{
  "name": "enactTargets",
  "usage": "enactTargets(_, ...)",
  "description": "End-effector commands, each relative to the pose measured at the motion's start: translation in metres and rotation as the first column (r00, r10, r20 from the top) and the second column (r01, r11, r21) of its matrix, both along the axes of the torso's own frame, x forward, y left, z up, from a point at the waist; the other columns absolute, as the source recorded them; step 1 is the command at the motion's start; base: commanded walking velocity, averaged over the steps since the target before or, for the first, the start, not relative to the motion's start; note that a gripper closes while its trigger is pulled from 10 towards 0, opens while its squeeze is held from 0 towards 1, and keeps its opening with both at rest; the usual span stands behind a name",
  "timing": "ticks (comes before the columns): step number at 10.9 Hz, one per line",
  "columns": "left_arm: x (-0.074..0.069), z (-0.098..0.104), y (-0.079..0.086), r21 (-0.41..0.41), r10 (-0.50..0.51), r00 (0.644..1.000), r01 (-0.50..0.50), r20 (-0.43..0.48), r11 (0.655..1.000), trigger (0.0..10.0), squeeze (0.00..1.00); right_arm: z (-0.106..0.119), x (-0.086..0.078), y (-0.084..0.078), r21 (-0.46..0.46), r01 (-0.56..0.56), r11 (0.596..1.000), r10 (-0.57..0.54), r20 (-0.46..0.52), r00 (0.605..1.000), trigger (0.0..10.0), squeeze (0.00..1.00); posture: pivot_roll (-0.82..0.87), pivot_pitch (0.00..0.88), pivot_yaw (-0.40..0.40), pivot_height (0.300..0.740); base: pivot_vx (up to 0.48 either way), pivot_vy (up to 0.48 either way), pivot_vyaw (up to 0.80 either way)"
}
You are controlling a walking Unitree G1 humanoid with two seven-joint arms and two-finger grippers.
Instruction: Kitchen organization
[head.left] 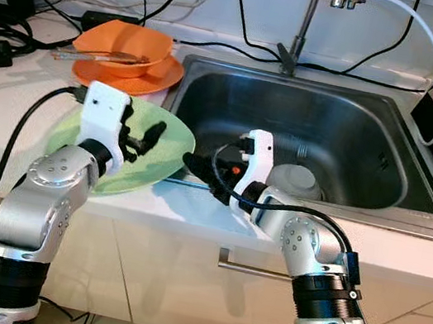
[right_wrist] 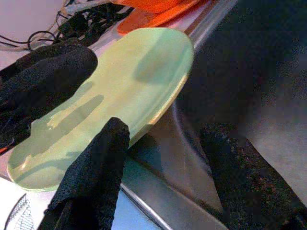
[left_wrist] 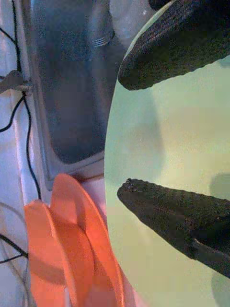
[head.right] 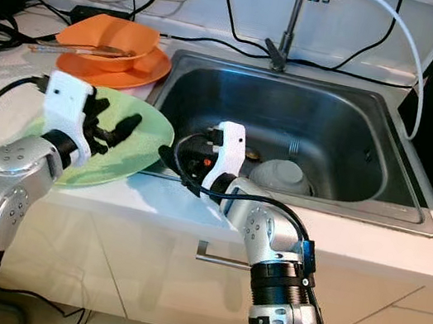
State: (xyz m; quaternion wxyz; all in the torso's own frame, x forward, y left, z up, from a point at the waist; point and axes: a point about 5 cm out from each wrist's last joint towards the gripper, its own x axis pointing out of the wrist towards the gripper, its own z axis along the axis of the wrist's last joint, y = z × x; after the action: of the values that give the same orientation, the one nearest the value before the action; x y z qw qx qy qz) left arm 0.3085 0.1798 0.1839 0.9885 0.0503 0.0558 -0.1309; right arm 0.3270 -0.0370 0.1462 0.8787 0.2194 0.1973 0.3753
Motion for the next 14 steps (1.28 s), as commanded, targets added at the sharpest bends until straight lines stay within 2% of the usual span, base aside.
enactTargets(1, -0.002, 0.002, -0.002, 0.017, -0.014, 1.0, 0.014, 0.005, 1.0, 10.0, 0.0, 0.001, 0.002, 0.002, 0.005, 0.01, 1.0, -0.01, -0.006, 1.0, 10.0, 0.0, 0.18, 0.0, -0.007, 0.74, 0.0, 0.0, 0.0)
enactTargets(5, -0.005, 0.002, -0.001, 0.031, -0.01, 1.0, 0.011, -0.001, 0.999, 10.0, 0.0, -0.001, 0.006, 0.007, 0.039, 0.018, 0.999, -0.016, -0.045, 0.999, 10.0, 0.0, 0.18, 0.0, -0.014, 0.74, 0.0, 0.0, 0.0)
enactTargets(12, -0.006, 0.005, -0.004, 0.043, -0.004, 1.0, 0.004, 0.014, 0.999, 10.0, 0.0, -0.003, 0.004, 0.031, 0.053, 0.006, 0.999, -0.003, -0.052, 0.999, 10.0, 0.0, 0.19, 0.0, -0.017, 0.74, 0.0, 0.0, 0.0)
enactTargets(13, -0.006, 0.005, -0.004, 0.043, -0.003, 1.0, 0.002, 0.017, 0.999, 10.0, 0.0, -0.002, 0.002, 0.035, 0.051, -0.009, 0.999, 0.011, -0.033, 0.999, 7.1, 0.0, 0.19, 0.0, -0.015, 0.74, 0.0, 0.0, 0.0)
enactTargets(14, -0.006, 0.005, -0.004, 0.043, -0.003, 1.0, 0.002, 0.018, 0.999, 10.0, 0.0, -0.001, 0.001, 0.039, 0.044, -0.027, 0.999, 0.027, -0.005, 1.0, 0.0, 0.0, 0.19, 0.0, -0.015, 0.74, 0.0, 0.0, 0.0)
